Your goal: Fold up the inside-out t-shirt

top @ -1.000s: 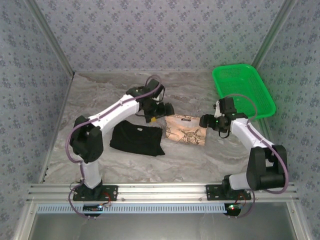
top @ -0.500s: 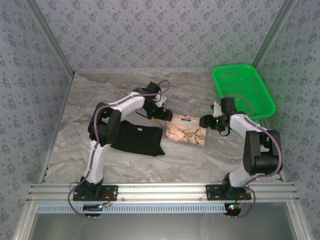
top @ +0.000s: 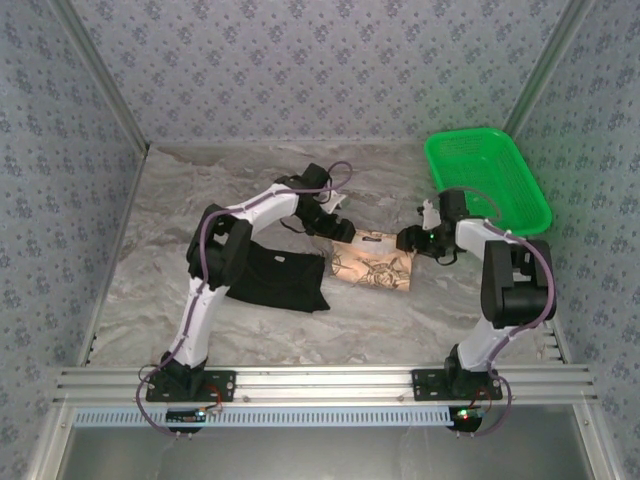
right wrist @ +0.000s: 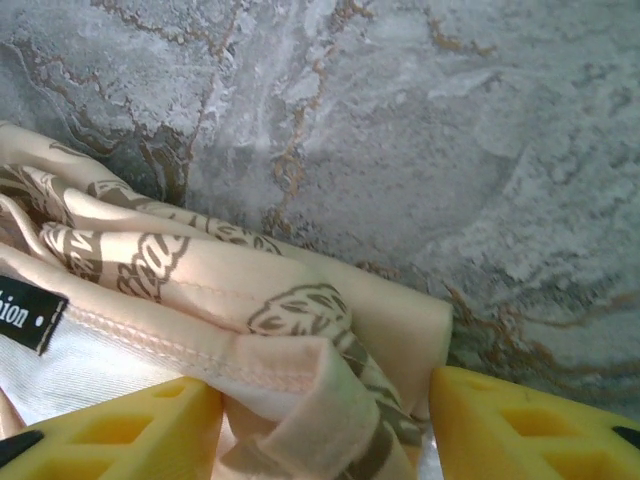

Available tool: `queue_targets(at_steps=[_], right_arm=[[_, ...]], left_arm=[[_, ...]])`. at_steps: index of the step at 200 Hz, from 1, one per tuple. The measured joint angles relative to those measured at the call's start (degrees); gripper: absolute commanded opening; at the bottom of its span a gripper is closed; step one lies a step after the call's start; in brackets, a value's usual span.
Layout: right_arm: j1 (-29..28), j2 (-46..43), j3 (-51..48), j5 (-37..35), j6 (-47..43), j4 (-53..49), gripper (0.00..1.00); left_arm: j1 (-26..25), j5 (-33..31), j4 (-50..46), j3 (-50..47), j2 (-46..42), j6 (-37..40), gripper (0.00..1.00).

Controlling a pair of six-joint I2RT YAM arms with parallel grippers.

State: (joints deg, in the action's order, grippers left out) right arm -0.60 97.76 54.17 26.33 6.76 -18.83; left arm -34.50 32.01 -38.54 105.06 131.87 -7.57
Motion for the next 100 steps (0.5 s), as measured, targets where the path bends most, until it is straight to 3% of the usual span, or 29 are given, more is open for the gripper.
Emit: queue_targets(at_steps=[45,76,100], right_arm=[[-0.8,3.5,2.7,1.2,-0.2,-1.2,0.44],[-0.8,3.7,2.9,1.9,-0.2,-1.8,0.25],[-0.5,3.7,2.9,2.8,-0.3,-1.9,0.19]], left_arm=[[0.1,-0.1,-2.5,3.1,2.0,-0.6,0.75],[0.0,-0.9,-3.2,5.1,3.6,-0.3,0.52],[0.1,-1.0,-2.9,5.7,4.3,0.3,0.32]])
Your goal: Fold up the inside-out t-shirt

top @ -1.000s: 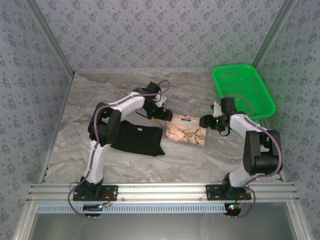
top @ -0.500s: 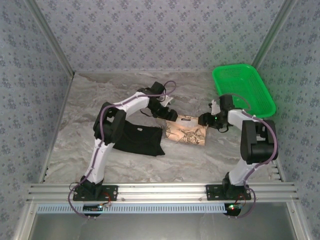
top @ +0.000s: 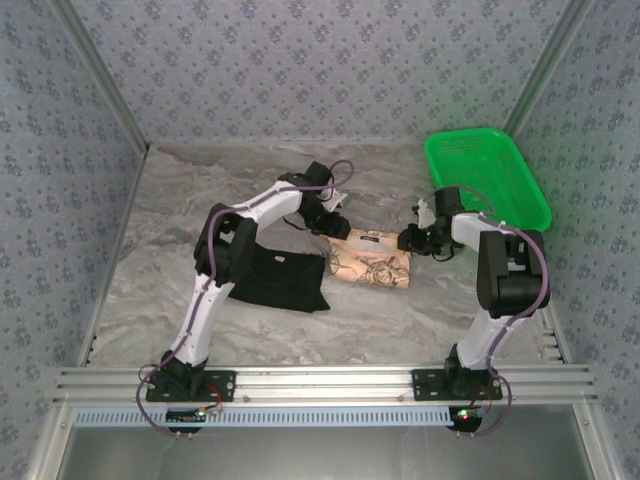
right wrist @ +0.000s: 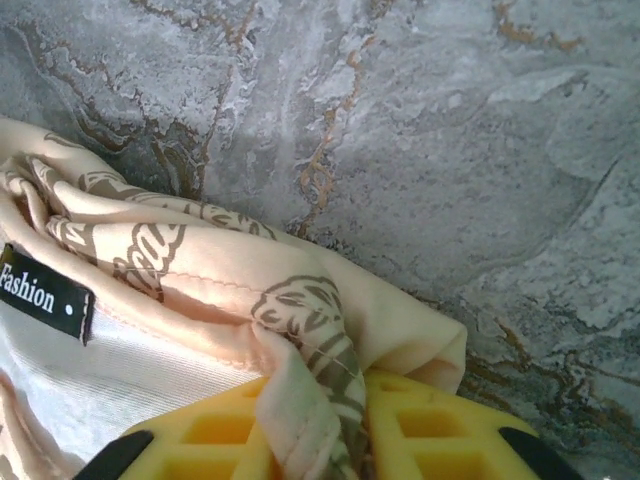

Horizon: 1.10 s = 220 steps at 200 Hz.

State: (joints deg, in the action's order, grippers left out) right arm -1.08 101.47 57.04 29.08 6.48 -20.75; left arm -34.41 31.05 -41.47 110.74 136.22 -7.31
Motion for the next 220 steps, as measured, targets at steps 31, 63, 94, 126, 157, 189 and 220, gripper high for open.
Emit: queue_targets(at_steps=[31,63,94,126,157,189,220], right_arm=[[0.1,0.0,-0.6,0.8,0.2,0.4,0.12],[0.3,-0.7,-2.0,2.0,0.7,1.4,0.06],[0.3,-4.0,-3.6,2.3,1.0,1.8,0.00],[-0.5,-11.1,-5.9,2.3,1.9,2.0,0.00],[-3.9,-16.7,-6.6,2.4,3.0,2.6,0.00],[-7.4,-19.5,-6.6,1.7,4.3,2.6,0.00],[-9.2,-21.4,-6.6,0.3,4.7,2.6,0.00]], left_arm=[[-1.4,2.9,2.8,0.0,1.2,2.3,0.08],[-2.5,5.8,3.8,0.0,1.3,3.5,0.00],[-0.8,6.2,4.2,-1.2,0.2,3.7,0.00],[2.7,6.2,4.4,-6.6,-5.8,3.6,0.00],[4.6,6.4,5.7,-10.6,-12.6,3.2,0.00],[4.6,6.4,5.9,-12.4,-16.5,2.8,0.00],[4.6,6.4,5.7,-13.5,-17.9,2.8,0.00]])
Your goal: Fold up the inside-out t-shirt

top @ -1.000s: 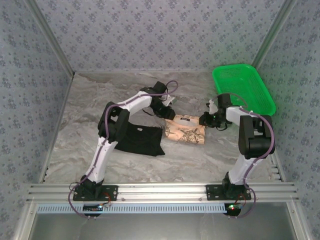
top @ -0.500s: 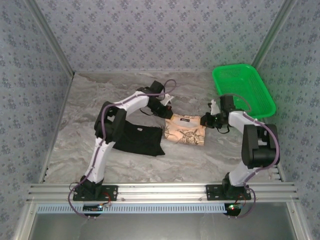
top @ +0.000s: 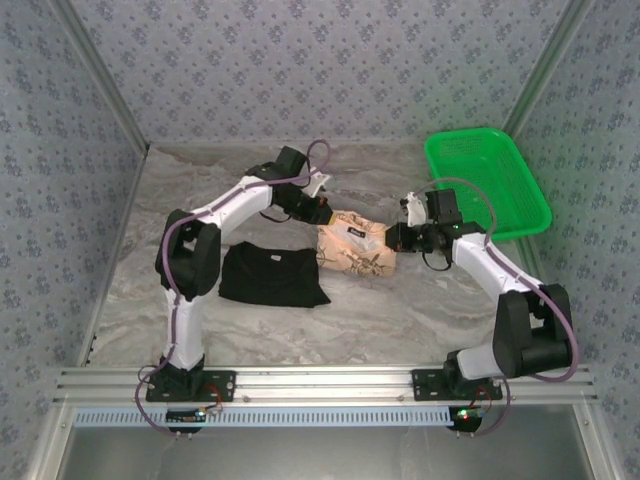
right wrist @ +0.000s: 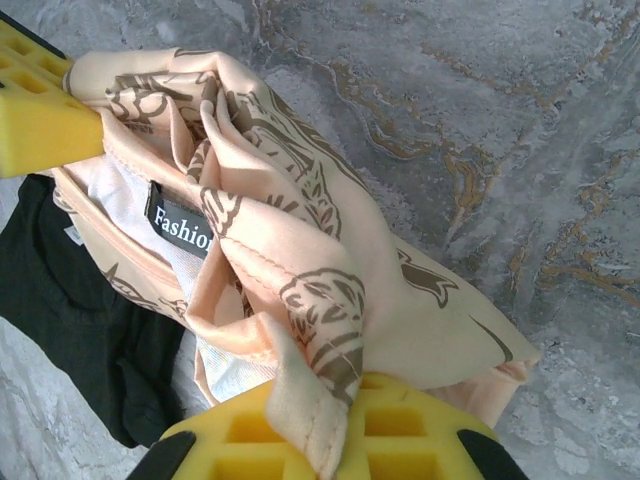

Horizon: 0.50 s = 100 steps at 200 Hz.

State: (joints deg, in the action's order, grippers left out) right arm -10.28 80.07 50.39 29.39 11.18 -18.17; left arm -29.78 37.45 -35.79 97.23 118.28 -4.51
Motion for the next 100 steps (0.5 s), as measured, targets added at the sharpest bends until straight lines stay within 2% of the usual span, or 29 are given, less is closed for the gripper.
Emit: queue_targets(at_steps=[52,100], right_arm=[[-0.2,-1.2,0.6,-1.9,0.9,-1.7,0.00],[-3.5,-10.4,5.9,-4.3,2.6,-7.5,0.00]], left_arm=[[0.0,-0.4,-3.4,2.1,-0.1,0.1,0.00],[0.0,-0.7,-11.1,6.9,-5.4,0.4,0.00]])
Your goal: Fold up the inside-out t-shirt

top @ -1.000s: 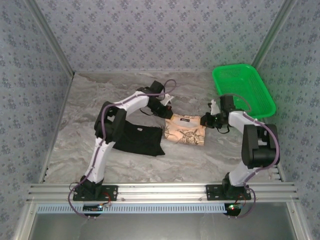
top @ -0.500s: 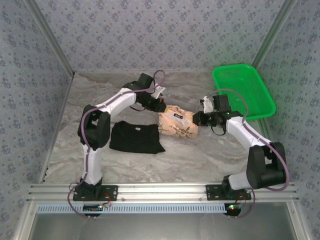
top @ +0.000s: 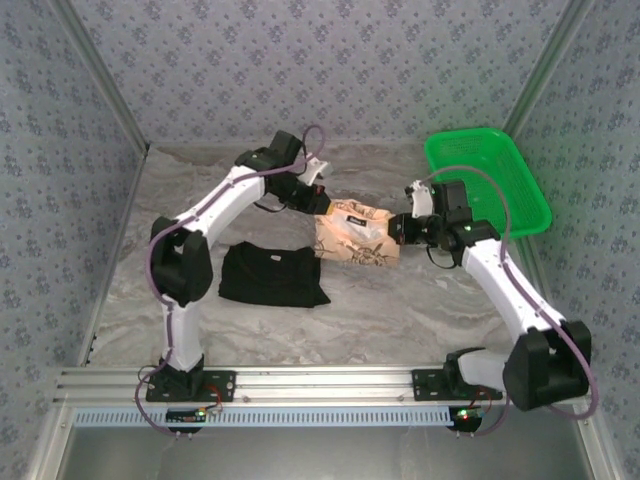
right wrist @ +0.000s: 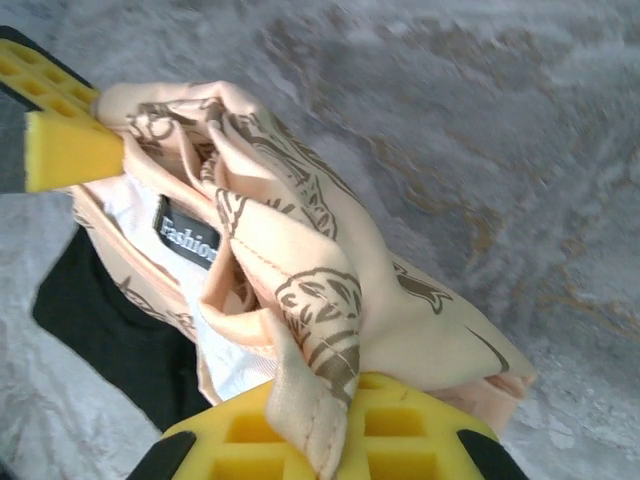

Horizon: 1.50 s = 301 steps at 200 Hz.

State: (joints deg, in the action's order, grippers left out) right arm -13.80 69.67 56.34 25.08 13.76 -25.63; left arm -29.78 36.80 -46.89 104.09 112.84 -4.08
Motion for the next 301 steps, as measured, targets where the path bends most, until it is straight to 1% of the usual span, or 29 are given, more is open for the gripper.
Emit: queue_targets(at_steps=[23,53,76,103,136,152,169,182,200,207,211,216,220,225,231,240,245,261,281,283,284,288,289,290,293,301], right_arm=[[-4.8,-3.3,1.1,-0.9,2.1,-0.5,0.00],[-12.7,-4.0,1.1,-2.6,6.1,-0.8,0.00],[-18.4,-2.7,1.3,-3.5,9.2,0.2,0.00],[-23.8,2.6,3.4,-4.3,12.6,1.7,0.00],[-27.9,10.1,5.0,-4.3,17.0,5.2,0.00],[-29.3,13.6,5.1,-4.3,19.3,7.2,0.00],[-30.0,17.1,5.8,-4.3,21.0,8.8,0.00],[-30.0,20.1,6.9,-4.2,21.9,9.8,0.00],[-29.7,25.4,9.4,-3.6,22.7,10.9,0.00],[-29.6,27.6,10.6,-3.5,22.7,11.1,0.06],[-29.4,28.9,11.3,-3.4,22.7,11.2,0.09],[-29.3,30.4,12.0,-3.4,22.7,11.5,0.11],[-29.2,31.4,12.4,-3.2,22.7,11.7,0.13],[-28.9,32.7,13.0,-3.2,22.8,12.0,0.16],[-28.5,34.1,13.7,-3.2,22.9,12.1,0.23],[-27.8,35.9,14.6,-3.2,22.5,12.0,0.37],[-27.4,36.5,14.9,-3.3,22.4,12.0,0.42],[-25.7,37.4,15.6,-3.7,20.8,11.3,0.48],[-24.0,37.2,16.2,-3.7,19.0,10.4,0.52],[-23.8,37.2,16.2,-3.7,18.7,10.3,0.52],[-23.8,37.1,16.2,-3.7,18.7,10.3,0.52],[-23.6,36.9,16.2,-3.7,18.2,10.2,0.53],[-23.5,36.9,16.2,-3.7,18.0,10.1,0.54],[-23.5,36.8,16.2,-3.7,17.9,10.1,0.54],[-23.3,36.6,16.2,-3.8,17.6,9.9,0.54],[-23.3,35.7,16.2,-4.0,16.2,9.2,0.56]], left_arm=[[0.1,-0.8,-3.6,-1.5,-7.2,0.0,0.00],[1.4,-2.5,-7.8,-7.9,-18.9,-1.1,0.00],[5.3,-3.8,-11.3,-12.6,-25.4,-2.2,0.00],[10.4,-5.6,-15.1,-18.6,-28.9,-2.9,0.00],[15.6,-8.2,-18.3,-25.7,-29.7,-3.1,0.00],[17.9,-9.7,-19.0,-27.1,-29.7,-2.7,0.00],[19.1,-12.1,-19.0,-27.4,-28.7,-1.3,0.00],[19.3,-14.1,-18.7,-27.0,-25.7,0.1,0.00],[19.8,-16.7,-17.5,-26.2,-18.6,2.2,0.00],[20.1,-17.8,-17.4,-25.4,-15.3,2.7,0.00],[20.2,-18.3,-17.4,-24.8,-13.6,2.9,0.03],[20.5,-18.9,-17.4,-23.8,-11.1,3.3,0.11],[20.8,-19.4,-17.4,-23.0,-9.1,3.7,0.21],[21.0,-19.8,-17.3,-22.0,-6.8,4.2,0.27],[21.3,-20.0,-17.2,-20.9,-4.7,4.2,0.31],[21.7,-20.8,-16.4,-20.0,-2.5,4.2,0.36],[21.9,-20.9,-15.7,-19.7,-1.8,4.2,0.38],[22.8,-21.2,-13.7,-19.7,-2.1,3.0,0.46],[24.0,-21.2,-10.7,-19.8,-5.7,1.3,0.52],[24.1,-21.2,-10.4,-19.8,-6.1,1.0,0.56],[24.2,-21.2,-10.1,-19.8,-6.5,0.9,0.60],[24.4,-21.2,-9.5,-20.0,-7.6,0.5,0.90],[24.5,-21.2,-9.3,-20.0,-8.1,0.1,0.95],[24.5,-21.2,-9.2,-20.1,-8.3,0.0,0.97],[24.7,-21.3,-8.7,-20.2,-9.5,0.1,0.99],[25.0,-22.1,-7.4,-20.7,-13.0,-1.7,1.00]])
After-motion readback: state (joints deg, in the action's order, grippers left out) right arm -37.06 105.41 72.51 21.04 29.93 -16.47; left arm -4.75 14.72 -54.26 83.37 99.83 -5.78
